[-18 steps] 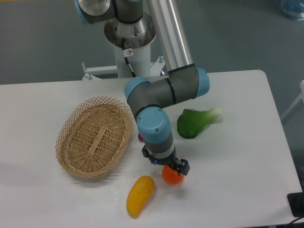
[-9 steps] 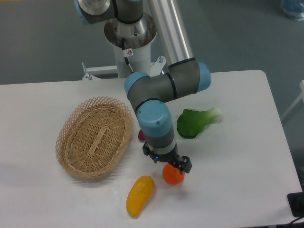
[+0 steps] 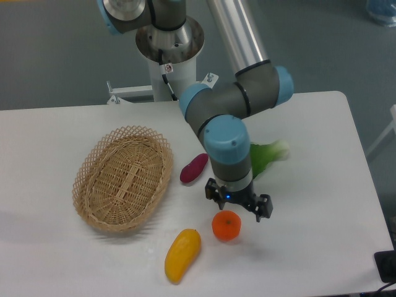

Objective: Place the orange on the table

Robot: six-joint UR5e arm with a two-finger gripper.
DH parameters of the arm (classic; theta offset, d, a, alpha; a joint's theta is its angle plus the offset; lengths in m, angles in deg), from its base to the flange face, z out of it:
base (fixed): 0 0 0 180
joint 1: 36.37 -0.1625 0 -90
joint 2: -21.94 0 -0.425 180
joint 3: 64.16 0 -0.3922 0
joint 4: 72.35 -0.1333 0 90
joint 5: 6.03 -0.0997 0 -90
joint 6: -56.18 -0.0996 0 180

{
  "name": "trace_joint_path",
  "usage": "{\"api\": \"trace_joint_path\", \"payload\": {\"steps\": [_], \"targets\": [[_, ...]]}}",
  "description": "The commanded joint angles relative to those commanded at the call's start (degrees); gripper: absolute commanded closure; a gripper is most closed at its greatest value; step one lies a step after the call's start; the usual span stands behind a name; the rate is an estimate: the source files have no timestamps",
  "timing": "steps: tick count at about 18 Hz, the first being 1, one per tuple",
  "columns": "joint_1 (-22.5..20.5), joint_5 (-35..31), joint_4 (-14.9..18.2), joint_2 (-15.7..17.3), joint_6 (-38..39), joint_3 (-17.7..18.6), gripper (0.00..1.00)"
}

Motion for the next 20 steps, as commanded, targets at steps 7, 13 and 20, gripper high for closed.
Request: {"api": "trace_joint_path", "payload": {"steps": [7, 13, 20], "targets": [[-4.8, 1.9, 4.6, 0.9, -14.2, -1.1, 0.0], [-7.7, 4.4, 12.4, 1.8, -20.7, -3.3, 0.0], [-7.0, 3.9, 13.0, 1.9, -20.7, -2.9, 0.0]]}}
